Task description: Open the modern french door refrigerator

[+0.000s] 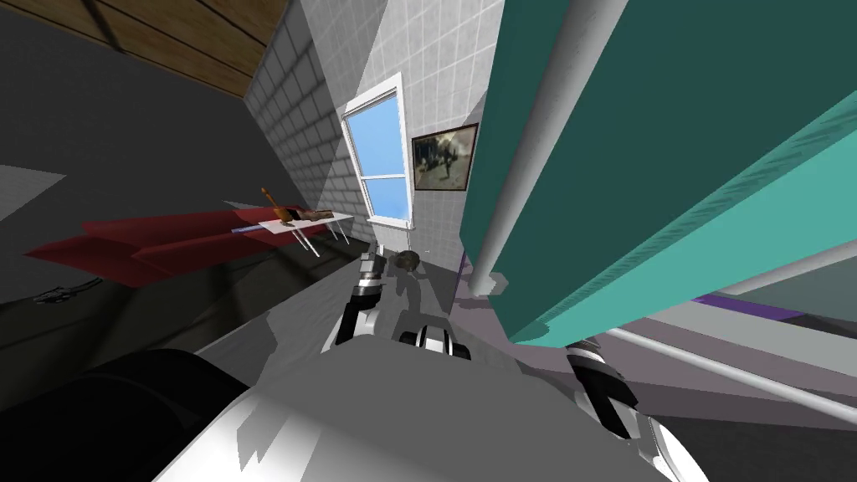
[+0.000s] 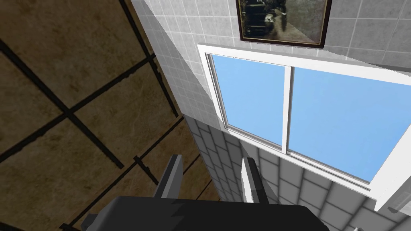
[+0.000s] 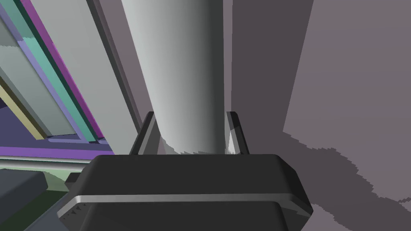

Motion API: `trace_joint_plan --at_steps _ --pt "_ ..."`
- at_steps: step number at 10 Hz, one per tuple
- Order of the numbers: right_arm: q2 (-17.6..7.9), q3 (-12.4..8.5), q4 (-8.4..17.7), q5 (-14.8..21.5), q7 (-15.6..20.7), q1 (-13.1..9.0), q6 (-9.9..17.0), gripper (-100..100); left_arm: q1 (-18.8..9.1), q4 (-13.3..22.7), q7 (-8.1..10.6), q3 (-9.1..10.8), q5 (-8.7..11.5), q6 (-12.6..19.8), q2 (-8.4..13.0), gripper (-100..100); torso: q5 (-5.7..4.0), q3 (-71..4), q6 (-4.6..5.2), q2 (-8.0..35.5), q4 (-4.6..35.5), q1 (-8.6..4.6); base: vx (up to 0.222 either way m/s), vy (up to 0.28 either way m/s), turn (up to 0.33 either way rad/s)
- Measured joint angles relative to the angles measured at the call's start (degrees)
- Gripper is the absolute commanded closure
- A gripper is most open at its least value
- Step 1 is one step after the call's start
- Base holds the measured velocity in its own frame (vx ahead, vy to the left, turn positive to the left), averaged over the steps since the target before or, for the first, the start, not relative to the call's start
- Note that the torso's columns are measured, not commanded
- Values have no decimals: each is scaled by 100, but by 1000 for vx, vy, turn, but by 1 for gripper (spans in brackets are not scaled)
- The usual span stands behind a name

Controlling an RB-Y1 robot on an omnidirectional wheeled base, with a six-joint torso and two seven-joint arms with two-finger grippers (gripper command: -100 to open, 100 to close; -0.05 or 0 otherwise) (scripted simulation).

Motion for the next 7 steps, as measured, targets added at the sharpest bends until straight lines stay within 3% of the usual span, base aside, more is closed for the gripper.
trace_joint_plan --at_steps 3,5,7 --pt "78 213 -157 56 -109 236 -534 100 1 0 0 1 0 0 1 0 -19 37 4 59 7 -40 142 -19 -281" --pt "141 355 -393 112 -259 437 -799 100 0 0 0 0 0 0 1 0 -16 57 24 91 15 -36 102 -2 -291" --pt "143 459 -420 138 -323 557 -1089 100 -1 0 0 0 0 0 0 0 -12 40 27 69 13 -48 131 16 -395"
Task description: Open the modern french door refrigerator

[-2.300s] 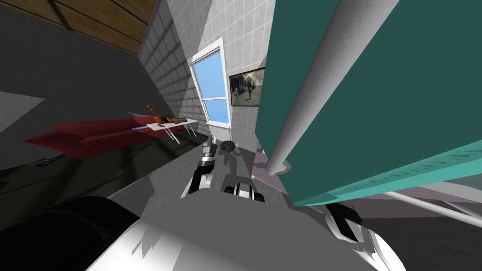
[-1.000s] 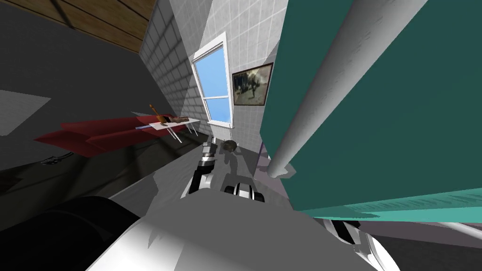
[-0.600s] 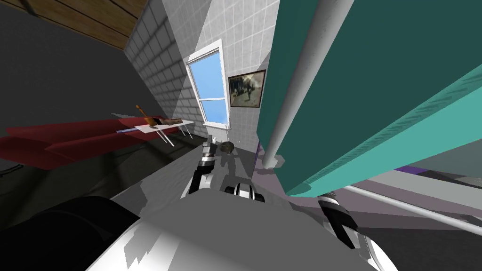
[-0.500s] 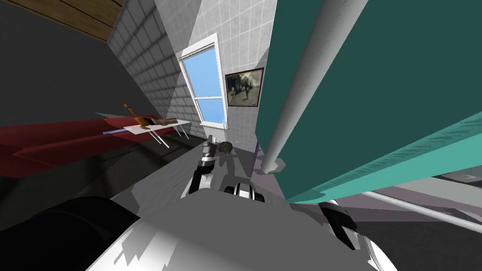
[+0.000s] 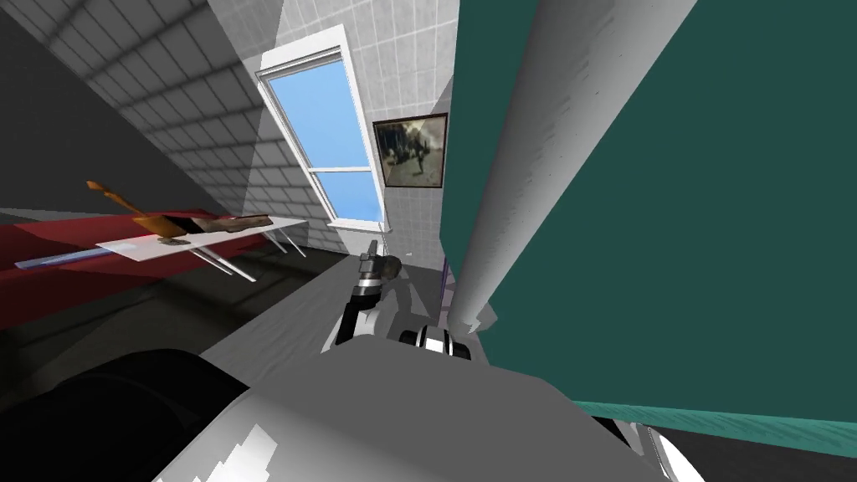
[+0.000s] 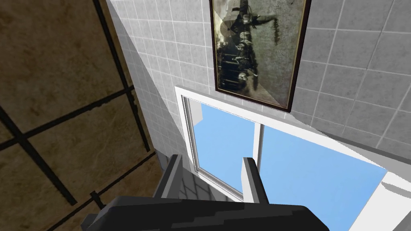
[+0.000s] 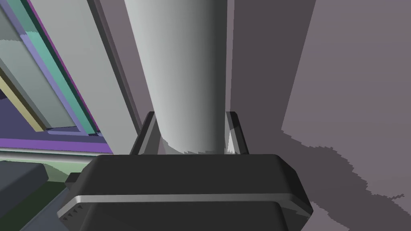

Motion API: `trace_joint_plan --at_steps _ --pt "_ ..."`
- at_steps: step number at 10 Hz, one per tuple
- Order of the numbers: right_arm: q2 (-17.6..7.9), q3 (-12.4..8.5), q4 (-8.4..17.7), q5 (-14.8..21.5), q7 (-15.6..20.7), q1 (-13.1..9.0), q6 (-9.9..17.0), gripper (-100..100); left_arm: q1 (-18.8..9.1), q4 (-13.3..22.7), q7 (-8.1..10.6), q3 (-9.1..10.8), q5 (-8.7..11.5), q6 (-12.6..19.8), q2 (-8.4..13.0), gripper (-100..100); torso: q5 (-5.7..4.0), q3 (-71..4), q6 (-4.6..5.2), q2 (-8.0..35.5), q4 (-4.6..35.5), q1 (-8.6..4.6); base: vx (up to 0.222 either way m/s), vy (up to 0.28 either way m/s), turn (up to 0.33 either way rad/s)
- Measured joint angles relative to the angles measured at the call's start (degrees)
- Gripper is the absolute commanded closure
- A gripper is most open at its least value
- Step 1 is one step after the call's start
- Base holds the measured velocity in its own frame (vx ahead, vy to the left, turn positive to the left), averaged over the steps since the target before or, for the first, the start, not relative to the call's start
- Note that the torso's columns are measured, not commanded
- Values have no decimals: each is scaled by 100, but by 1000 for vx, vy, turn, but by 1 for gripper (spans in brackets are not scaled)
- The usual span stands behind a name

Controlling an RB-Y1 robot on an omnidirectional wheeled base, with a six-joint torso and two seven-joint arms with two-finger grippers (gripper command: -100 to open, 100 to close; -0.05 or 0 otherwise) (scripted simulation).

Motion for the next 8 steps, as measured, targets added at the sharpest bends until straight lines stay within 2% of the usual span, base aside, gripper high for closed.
trace_joint_plan --at_steps 4,6,7,8 --pt "146 321 -472 143 -310 495 -603 100 -1 1 0 0 0 0 1 0 20 -48 -31 -61 -20 60 106 23 -346" --pt "156 407 -576 162 -395 660 -882 100 -1 0 0 0 0 0 1 0 41 -86 -38 -131 -52 142 117 -4 -355" --pt "160 426 -626 156 -422 721 -1031 100 -1 0 0 0 0 0 1 0 25 -120 -63 -167 -61 130 99 -12 -407" --pt "187 490 -720 171 -473 834 -1205 100 -1 0 0 0 0 0 1 0 17 -144 -72 -198 -71 127 2 -7 -95"
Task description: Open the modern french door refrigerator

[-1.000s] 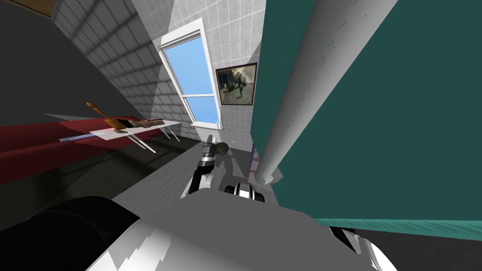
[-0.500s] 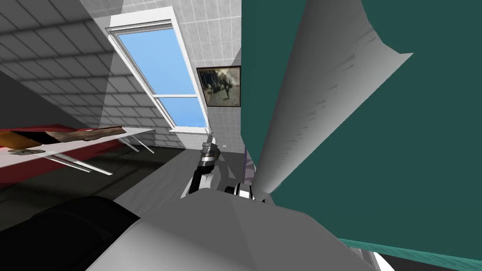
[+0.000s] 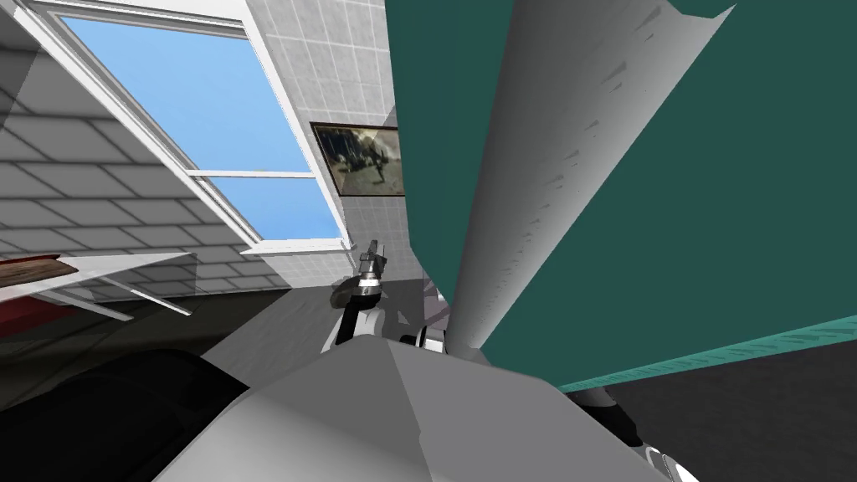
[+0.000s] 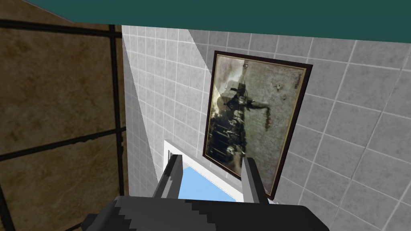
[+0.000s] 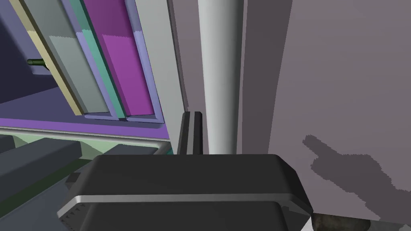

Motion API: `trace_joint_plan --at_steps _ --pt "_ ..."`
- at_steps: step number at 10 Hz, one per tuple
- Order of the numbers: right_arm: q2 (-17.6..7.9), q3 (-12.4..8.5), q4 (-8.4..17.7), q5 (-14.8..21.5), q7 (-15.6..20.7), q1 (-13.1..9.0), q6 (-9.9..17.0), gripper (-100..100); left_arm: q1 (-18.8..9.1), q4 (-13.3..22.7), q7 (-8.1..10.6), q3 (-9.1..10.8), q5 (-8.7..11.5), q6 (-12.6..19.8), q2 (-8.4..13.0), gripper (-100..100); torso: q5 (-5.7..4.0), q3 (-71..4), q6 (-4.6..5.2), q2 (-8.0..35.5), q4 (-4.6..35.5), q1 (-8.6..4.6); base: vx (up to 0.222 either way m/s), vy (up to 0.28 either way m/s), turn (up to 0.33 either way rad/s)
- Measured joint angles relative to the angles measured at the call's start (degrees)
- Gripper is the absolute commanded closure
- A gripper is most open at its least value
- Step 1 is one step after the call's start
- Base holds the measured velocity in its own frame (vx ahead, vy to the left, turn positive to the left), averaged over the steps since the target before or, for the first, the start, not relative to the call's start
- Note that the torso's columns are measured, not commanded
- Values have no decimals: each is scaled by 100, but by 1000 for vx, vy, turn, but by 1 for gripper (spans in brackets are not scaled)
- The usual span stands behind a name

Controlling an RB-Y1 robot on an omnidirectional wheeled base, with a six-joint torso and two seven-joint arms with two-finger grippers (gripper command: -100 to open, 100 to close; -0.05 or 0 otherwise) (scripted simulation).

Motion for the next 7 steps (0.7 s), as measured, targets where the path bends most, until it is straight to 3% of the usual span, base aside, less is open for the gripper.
trace_joint_plan --at_steps 1,5,7 --pt "4 8 -12 2 -14 15 -43 -100 -2 0 0 -1 0 0 0 0 -1 2 -11 5 -1 2 -45 10 -9" --pt "-493 34 148 -95 284 -28 -153 -100 -2 0 0 -2 0 0 -2 0 12 10 -7 -5 -5 44 -3 105 -27" --pt "-599 60 247 -156 508 -54 -229 -100 -2 0 0 -3 0 0 -2 0 7 -18 -7 -42 -18 30 5 171 -22"
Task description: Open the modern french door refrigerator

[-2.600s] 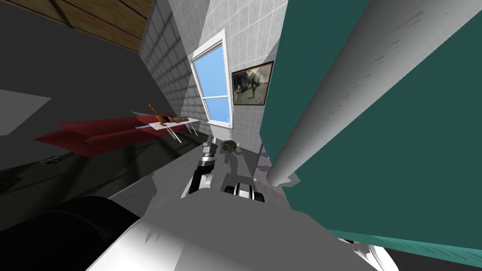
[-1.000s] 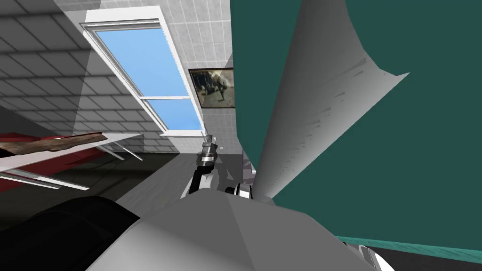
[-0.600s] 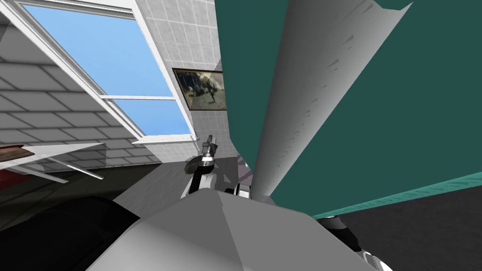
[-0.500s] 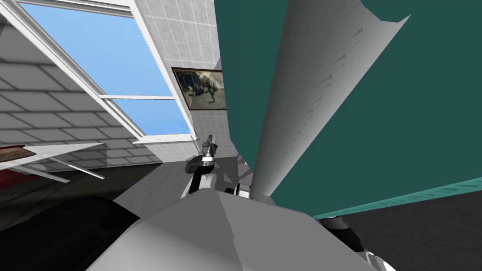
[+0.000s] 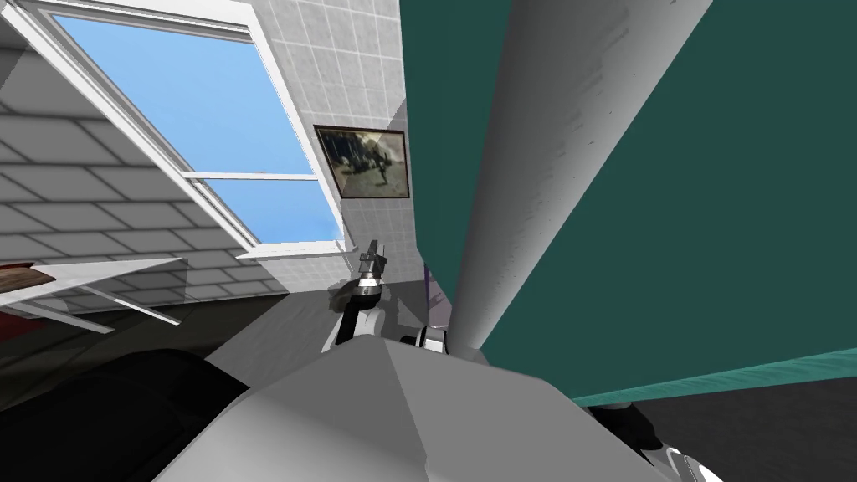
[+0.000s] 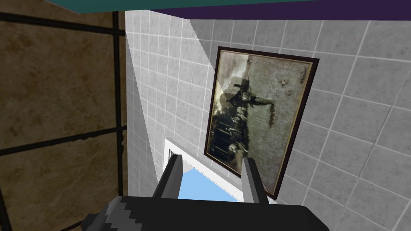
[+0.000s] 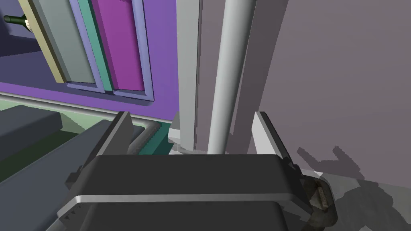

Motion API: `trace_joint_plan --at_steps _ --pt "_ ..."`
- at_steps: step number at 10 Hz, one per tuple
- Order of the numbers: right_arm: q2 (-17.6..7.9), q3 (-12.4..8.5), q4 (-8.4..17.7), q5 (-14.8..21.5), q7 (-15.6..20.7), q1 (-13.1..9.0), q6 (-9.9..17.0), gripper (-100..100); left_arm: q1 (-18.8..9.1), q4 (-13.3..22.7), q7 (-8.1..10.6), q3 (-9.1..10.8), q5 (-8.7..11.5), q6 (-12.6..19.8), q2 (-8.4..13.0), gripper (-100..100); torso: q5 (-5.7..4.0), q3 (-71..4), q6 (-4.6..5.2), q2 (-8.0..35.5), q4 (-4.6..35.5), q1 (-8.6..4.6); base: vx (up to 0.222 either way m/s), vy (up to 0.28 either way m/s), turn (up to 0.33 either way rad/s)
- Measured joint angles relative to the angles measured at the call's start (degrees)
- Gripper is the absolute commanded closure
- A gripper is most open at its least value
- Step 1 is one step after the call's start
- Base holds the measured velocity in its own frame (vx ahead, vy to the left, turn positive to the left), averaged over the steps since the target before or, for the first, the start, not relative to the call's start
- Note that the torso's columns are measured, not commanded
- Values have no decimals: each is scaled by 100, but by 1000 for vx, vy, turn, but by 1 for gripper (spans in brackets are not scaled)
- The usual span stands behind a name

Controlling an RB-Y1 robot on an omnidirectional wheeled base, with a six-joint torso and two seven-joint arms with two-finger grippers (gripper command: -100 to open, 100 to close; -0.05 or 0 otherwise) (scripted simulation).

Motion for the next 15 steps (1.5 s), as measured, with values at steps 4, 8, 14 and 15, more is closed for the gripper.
trace_joint_plan --at_steps 4,8,14,15 --pt "-16 39 216 -128 422 -58 -152 -100 0 0 0 1 0 0 1 0 -19 -63 -2 -80 -28 -63 18 122 -20" --pt "72 91 416 -250 857 -110 -298 -100 0 0 0 1 0 0 1 0 -16 -66 -29 -127 -55 -28 11 129 -32" --pt "-137 145 695 -418 1424 -182 -502 -100 1 0 0 2 0 0 2 0 -8 -71 -33 -156 -71 -6 9 105 -13" --pt "-141 153 733 -439 1497 -194 -527 -100 1 0 0 2 0 0 2 0 3 -59 -29 -169 -82 32 12 55 -22"
